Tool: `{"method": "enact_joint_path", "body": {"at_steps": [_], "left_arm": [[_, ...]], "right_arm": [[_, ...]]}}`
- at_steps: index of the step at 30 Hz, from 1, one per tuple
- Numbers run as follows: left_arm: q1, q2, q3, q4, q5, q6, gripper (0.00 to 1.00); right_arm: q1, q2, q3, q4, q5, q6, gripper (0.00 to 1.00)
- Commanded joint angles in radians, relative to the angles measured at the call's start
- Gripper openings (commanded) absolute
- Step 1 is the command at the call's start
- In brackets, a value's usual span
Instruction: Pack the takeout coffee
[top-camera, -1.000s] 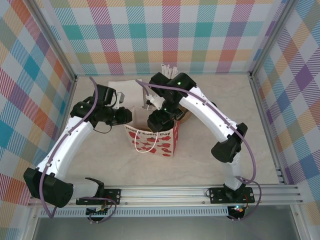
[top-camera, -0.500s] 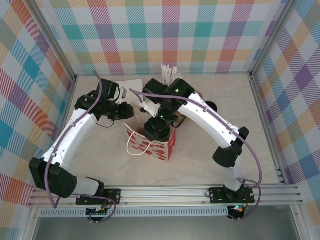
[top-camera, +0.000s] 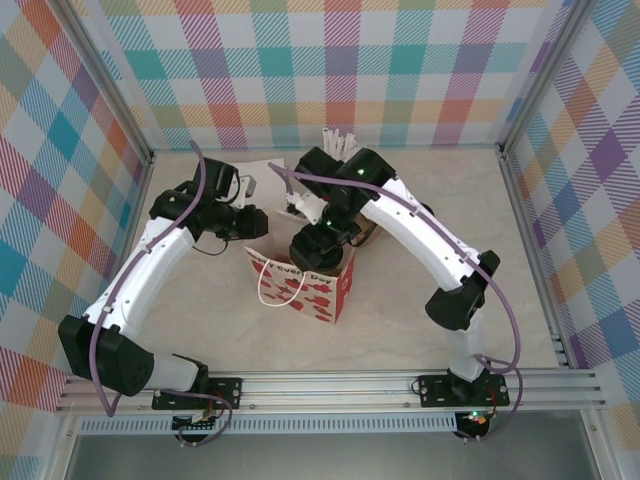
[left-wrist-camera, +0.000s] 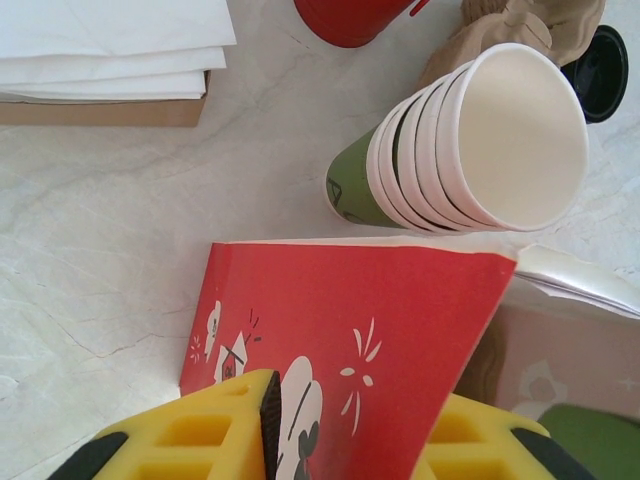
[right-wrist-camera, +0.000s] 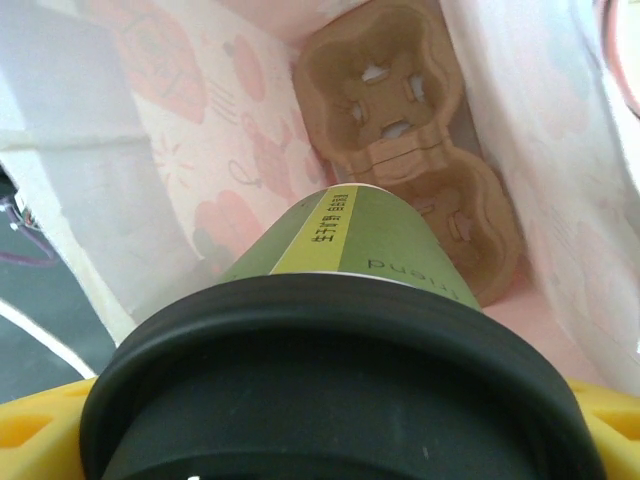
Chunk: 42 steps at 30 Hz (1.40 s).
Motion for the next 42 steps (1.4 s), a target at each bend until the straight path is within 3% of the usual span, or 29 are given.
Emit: {"method": "enact_joint_path", "body": {"at_steps": [1, 12, 27, 42], "left_arm": [[-0.004, -0.029, -0.015, 0.012, 0.018, 0.028, 0.28], [-0.004, -0.038, -0.032, 0.014, 0.014, 0.033, 0.28], [-0.004, -0.017, 0.008, 0.037, 0.056, 0.019, 0.26], [-0.004, -0.017, 0.004, 0.036, 0.055, 0.029, 0.26]], "right_arm": [[-0.034, 0.026, 0.027, -0.005, -0.054, 0.033, 0.87], [-0.057, 0.029, -0.017, -0.026, -0.021, 0.045, 0.87], [0.053, 0.089, 0.041, -0.045, 0.009, -0.03, 0.87], [0.028, 0.119, 0.039, -0.044, 0.122, -0.145, 0.88]]}}
